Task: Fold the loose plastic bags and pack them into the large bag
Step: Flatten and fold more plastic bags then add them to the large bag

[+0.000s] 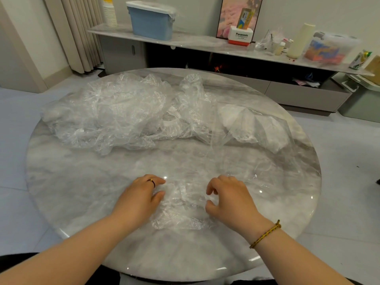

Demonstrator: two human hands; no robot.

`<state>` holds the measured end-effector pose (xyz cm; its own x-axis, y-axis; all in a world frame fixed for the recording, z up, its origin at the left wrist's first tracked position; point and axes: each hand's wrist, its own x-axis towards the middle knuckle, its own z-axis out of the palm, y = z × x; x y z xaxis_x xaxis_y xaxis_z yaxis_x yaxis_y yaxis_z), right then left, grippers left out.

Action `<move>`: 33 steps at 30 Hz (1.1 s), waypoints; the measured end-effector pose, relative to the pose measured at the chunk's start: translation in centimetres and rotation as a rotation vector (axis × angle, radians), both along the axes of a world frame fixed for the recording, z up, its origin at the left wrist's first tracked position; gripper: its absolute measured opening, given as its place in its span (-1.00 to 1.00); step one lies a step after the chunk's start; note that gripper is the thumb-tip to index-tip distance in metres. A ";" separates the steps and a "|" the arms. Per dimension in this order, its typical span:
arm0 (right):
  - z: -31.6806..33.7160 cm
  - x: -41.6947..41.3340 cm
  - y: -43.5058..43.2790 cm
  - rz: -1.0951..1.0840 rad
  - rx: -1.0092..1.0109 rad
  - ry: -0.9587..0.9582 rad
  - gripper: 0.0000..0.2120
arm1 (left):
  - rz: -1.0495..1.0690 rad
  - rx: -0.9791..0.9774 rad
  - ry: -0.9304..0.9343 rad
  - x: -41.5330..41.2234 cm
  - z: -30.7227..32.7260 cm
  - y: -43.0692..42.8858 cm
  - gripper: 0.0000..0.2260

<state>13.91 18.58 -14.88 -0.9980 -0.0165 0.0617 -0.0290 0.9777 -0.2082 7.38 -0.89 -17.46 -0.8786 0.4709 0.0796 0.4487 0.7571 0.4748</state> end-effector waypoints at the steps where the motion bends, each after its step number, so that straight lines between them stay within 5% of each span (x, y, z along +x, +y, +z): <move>1: 0.0 0.0 0.2 0.001 0.005 -0.099 -0.78 | 0.025 -0.012 -0.035 -0.3 -0.1 0.0 -0.69; 7: -1.4 -0.7 0.7 -0.076 0.063 -0.111 -0.71 | 0.062 -0.046 -0.178 -0.9 -0.1 -0.4 -0.90; 9: -1.6 -1.0 0.9 -0.054 0.141 0.091 -0.71 | 0.047 -0.079 -0.205 -0.9 0.3 -0.6 -0.83; 13: -2.0 -0.2 -1.1 0.180 -0.038 0.409 -0.76 | 0.054 -0.151 -0.267 -0.9 0.5 -0.8 -0.77; 17: -2.3 2.3 -4.9 0.573 -0.001 0.234 -0.69 | 0.072 -0.156 -0.300 -0.6 0.9 -0.8 -0.78; 24: -4.3 2.3 -5.6 0.453 0.014 0.214 -0.78 | -0.005 -0.311 -0.137 0.3 2.2 -1.3 -0.74; 28: -3.6 2.8 -4.7 0.297 -0.310 0.115 -0.89 | -0.188 0.002 -0.093 0.6 2.4 -1.7 -0.89; 30: -3.3 3.1 -4.4 0.124 -0.597 -0.010 -0.84 | -0.278 0.211 -0.201 0.8 2.5 -1.8 -0.80; 33: -2.6 2.9 -4.0 -0.107 -0.956 -0.029 -0.86 | -0.309 0.274 -0.397 1.4 2.3 -1.8 -0.73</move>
